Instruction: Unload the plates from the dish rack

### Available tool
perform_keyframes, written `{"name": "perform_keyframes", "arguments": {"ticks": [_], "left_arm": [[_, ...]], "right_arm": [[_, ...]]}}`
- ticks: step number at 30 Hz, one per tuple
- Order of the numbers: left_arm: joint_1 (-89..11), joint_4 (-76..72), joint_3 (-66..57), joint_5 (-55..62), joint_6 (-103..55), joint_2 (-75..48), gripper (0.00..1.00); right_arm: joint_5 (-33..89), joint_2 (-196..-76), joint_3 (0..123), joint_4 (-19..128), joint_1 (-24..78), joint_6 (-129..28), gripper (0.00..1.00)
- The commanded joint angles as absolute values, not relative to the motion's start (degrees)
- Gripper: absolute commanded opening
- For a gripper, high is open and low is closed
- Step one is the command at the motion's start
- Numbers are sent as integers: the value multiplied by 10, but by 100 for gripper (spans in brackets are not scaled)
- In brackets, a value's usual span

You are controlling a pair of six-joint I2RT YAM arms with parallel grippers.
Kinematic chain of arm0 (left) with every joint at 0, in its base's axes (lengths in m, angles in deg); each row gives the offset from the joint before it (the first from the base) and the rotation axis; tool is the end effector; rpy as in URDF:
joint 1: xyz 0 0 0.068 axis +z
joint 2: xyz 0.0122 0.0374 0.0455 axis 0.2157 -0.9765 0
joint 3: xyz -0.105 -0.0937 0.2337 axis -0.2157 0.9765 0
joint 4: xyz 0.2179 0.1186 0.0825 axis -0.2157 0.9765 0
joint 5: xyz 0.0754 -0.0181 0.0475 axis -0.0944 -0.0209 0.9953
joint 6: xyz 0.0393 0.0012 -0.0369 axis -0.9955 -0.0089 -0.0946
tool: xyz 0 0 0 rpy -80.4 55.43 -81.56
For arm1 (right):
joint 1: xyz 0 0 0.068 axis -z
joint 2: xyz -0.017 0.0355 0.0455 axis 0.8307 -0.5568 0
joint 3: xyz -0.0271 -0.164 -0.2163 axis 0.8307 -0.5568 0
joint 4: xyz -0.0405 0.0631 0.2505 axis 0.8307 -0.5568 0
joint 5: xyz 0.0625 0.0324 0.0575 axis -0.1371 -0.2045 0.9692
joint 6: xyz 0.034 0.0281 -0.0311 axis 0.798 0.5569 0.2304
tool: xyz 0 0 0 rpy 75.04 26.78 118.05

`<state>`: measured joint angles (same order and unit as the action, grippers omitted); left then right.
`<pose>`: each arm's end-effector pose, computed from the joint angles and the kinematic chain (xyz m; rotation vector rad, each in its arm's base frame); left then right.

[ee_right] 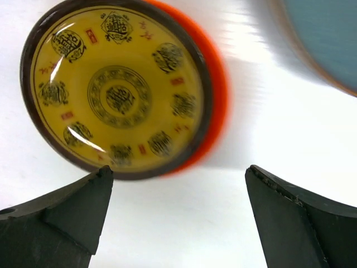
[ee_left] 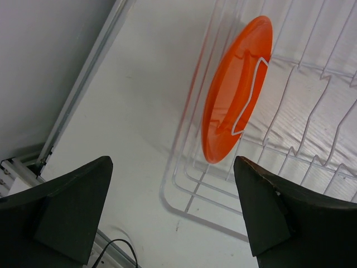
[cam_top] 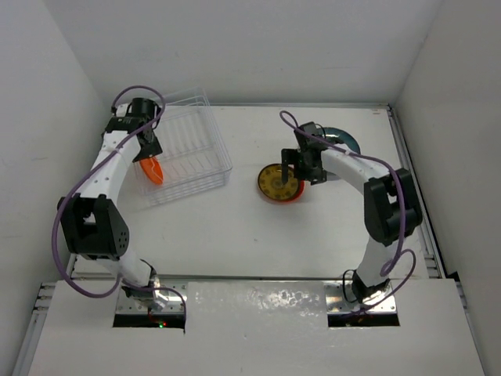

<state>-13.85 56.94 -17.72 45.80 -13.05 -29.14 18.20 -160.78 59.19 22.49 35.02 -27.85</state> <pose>0.3243 0.0119 0.3190 -0.6334 2.4204 0.6206 0.3528 0.1348 0.1888 0.2097 2.7112 0.2066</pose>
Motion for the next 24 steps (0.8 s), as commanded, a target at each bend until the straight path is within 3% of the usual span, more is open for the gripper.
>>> {"name": "perform_keyframes", "arguments": {"ticks": [1,4,8,12,16,24], "left_arm": [[-134,544,-192,447,-135,-326,87],[-133,537,-197,453,-136,-349,78],[-133,531,-211,463,-137,-392,52],[-132,523,-209,464,-128,-413,36],[-133,526,-211,458,-127,-414,5],[-133,575,-281,504,-142,-412,0]], "right_arm": [[105,-1551,591,170,359,-313,99],[131,-1532,596,164,359,-317,99],[170,-1500,590,168,359,-318,99],[176,-1487,590,155,359,-328,99],[171,-1478,600,144,359,-337,99],[183,-1474,625,129,359,-339,99]]}}
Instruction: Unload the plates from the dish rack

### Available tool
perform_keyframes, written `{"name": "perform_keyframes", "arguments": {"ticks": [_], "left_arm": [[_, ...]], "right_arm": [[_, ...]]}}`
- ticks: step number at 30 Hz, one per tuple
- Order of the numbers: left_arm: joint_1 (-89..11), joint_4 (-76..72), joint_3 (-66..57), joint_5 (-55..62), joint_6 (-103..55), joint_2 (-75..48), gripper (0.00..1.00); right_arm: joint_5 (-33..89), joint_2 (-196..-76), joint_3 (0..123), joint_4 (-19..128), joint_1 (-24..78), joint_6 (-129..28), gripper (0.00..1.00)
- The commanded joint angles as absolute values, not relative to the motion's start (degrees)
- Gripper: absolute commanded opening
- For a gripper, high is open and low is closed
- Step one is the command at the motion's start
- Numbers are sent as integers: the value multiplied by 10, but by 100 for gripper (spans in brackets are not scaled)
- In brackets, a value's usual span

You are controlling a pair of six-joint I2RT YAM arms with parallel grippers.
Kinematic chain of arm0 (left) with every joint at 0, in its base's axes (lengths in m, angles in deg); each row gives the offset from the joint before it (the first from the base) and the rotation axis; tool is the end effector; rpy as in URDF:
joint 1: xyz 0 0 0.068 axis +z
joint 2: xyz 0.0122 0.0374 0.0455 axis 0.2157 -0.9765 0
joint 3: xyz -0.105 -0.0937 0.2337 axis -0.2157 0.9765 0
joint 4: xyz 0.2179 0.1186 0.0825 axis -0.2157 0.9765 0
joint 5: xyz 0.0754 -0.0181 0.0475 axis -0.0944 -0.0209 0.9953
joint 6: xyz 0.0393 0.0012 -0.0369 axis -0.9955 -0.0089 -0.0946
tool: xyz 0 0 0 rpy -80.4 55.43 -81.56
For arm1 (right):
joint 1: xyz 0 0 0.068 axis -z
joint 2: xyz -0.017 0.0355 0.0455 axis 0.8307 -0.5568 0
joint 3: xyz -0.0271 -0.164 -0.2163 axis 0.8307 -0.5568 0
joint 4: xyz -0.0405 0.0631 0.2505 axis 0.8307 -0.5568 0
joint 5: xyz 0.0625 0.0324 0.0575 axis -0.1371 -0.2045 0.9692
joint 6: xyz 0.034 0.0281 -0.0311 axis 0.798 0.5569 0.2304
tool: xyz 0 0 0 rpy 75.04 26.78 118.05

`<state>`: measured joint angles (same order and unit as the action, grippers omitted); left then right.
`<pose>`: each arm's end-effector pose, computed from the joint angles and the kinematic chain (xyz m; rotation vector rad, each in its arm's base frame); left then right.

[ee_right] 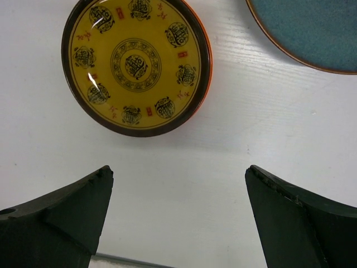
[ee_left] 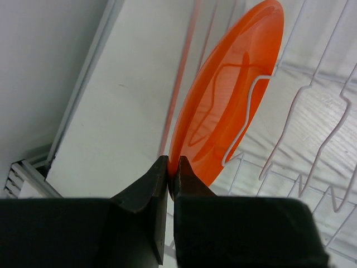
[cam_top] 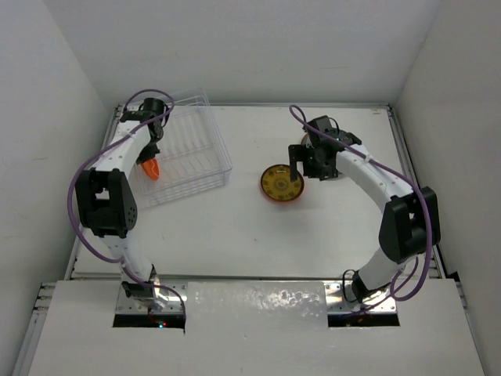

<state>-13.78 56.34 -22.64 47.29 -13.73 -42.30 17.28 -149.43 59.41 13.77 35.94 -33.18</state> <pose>0.3736 0.0120 0.2694 -0.5984 2.5334 0.7239 0.3218 0.1163 0.2500 0.1099 2.6595 0.1779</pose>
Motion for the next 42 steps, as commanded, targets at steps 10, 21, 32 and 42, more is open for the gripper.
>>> {"name": "perform_keyframes", "arguments": {"ticks": [10,21,32,42], "left_arm": [[-144,608,-398,413,-159,-319,0],[-185,313,-183,-225,-64,-255,0],[-238,101,-95,-350,71,-250,0],[-248,255,-116,-208,-10,-279,100]], "right_arm": [[423,-1472,654,241,360,-271,99],[544,-1498,664,555,347,-80,99],[448,-1512,636,440,345,-181,91],[474,-1479,574,531,352,-136,0]]}}
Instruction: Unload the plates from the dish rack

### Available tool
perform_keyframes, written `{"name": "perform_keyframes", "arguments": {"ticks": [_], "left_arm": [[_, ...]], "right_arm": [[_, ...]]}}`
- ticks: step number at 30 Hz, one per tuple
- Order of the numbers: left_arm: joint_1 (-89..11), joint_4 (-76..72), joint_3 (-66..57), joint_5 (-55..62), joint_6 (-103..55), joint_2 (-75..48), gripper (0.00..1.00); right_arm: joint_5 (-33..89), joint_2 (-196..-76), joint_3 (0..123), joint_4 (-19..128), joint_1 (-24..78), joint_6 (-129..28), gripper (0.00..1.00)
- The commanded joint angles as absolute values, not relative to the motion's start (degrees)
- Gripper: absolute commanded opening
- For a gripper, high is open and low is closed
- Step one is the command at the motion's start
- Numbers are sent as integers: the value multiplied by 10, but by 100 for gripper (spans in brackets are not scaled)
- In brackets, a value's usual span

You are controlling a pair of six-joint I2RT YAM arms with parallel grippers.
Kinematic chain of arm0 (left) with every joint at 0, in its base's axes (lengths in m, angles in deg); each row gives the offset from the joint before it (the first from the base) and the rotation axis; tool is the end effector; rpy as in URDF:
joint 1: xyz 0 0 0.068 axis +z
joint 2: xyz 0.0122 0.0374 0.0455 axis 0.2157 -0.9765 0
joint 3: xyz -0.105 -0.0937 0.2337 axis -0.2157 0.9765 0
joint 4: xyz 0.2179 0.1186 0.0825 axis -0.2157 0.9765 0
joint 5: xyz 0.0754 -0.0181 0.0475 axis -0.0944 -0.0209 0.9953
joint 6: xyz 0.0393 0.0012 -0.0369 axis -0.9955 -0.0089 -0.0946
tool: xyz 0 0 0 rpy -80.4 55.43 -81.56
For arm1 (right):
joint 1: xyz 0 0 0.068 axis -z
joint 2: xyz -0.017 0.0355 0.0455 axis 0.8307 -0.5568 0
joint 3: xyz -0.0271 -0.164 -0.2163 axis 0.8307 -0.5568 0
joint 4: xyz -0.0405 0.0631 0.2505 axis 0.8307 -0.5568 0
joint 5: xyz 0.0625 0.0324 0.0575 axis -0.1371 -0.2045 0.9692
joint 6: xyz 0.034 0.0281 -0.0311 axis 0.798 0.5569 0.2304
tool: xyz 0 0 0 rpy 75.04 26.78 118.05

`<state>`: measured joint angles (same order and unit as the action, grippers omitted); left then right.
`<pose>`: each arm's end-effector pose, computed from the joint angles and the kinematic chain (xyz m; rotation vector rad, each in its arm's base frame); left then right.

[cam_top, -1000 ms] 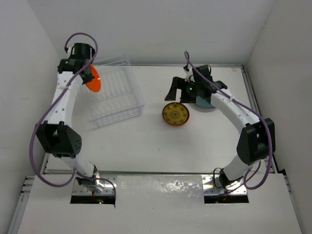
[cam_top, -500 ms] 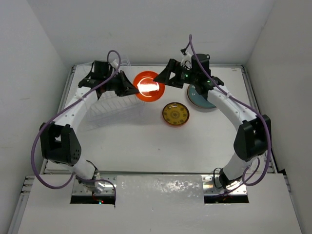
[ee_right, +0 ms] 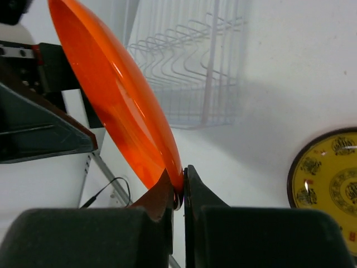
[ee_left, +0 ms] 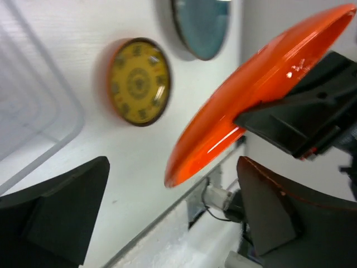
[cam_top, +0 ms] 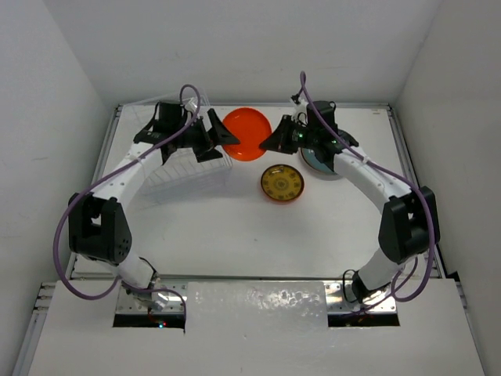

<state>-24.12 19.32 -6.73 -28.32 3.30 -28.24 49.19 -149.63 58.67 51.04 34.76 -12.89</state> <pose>0.3451 -0.0948 0.3084 -0.1108 2.2956 -1.2448 0.3532 0.1567 0.2970 0.0920 2.1819 1.1972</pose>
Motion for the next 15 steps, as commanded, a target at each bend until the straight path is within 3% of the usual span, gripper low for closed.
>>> {"name": "perform_keyframes", "arguments": {"ticks": [1,5,12,14,15], "left_arm": [[-248,360,-164,-152,-32,-286,100],[-248,492,-232,133,-93,-274,100],[-235,542,-248,223,-153,-227,100],[-235,548,-248,230,-165,-223,100],[-235,551,-245,230,-167,-223,100]], "right_arm": [[459,-1478,567,501,358,-136,0],[380,-1468,532,410,409,-124,0],[367,-1486,471,369,456,-169,1],[374,-1496,470,359,455,-180,6],[377,-1501,469,351,456,-184,23]]}}
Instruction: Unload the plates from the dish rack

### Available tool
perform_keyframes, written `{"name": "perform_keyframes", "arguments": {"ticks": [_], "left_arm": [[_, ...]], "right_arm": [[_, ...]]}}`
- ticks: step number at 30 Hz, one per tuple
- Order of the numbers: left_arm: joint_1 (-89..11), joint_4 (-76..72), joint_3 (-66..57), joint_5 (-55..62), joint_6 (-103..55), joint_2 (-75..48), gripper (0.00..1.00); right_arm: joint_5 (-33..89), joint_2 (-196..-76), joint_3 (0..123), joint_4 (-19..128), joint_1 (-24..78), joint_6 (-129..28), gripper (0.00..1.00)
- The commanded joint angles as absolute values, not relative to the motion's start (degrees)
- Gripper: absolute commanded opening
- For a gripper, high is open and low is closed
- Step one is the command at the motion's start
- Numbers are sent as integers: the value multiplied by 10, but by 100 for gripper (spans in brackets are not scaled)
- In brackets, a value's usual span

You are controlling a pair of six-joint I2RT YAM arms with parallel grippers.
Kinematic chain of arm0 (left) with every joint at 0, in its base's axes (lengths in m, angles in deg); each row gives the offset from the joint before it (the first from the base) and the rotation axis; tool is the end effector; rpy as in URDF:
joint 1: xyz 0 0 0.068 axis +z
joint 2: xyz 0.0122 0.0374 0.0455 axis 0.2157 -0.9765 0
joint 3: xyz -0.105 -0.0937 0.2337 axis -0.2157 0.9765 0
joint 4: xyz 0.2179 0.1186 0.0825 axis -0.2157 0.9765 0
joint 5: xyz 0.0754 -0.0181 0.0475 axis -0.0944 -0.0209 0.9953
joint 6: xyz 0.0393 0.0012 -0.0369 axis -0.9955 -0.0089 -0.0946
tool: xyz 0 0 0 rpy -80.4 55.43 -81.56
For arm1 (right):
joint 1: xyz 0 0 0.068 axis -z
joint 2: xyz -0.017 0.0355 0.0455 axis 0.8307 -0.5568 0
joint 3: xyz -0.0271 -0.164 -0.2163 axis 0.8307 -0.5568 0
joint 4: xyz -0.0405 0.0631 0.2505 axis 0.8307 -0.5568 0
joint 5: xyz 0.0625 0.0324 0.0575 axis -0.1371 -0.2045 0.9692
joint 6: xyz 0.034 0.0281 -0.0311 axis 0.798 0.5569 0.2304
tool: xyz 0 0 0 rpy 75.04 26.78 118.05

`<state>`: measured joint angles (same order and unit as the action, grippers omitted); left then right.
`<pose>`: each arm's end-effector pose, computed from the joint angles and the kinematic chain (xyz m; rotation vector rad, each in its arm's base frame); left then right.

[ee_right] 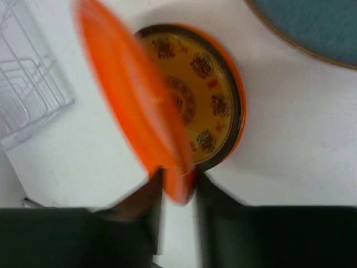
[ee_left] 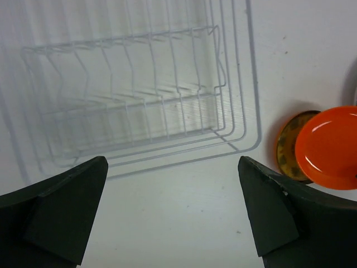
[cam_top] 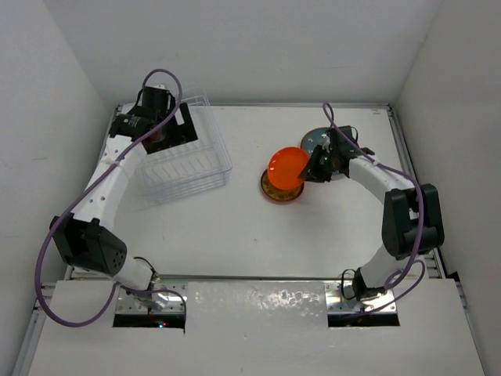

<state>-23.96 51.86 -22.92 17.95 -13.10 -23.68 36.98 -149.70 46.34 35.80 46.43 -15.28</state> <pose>0.3098 -0.0593 0.3761 -0.2732 2.3761 -0.1518 0.3364 0.0678 0.2029 0.6031 2.5284 0.7109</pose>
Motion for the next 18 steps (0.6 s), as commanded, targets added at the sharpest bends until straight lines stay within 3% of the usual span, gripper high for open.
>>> {"name": "perform_keyframes", "arguments": {"ticks": [1,3,6,7,10,18], "left_arm": [[-235,551,-242,230,-173,-216,100],[-234,551,-238,231,-177,-210,100],[-234,552,-235,238,-188,-195,100],[-234,550,-233,239,-196,-187,100],[-234,544,-215,251,-202,-171,100],[-234,513,-102,328,-171,-93,100]], "right_arm": [[380,-1506,469,348,456,-188,35],[387,-1506,468,344,456,-199,44],[385,-1501,487,283,446,-257,93],[368,-1512,532,241,437,-289,99],[229,-1528,625,68,413,-367,99],[48,-1283,547,42,418,-394,99]]}}
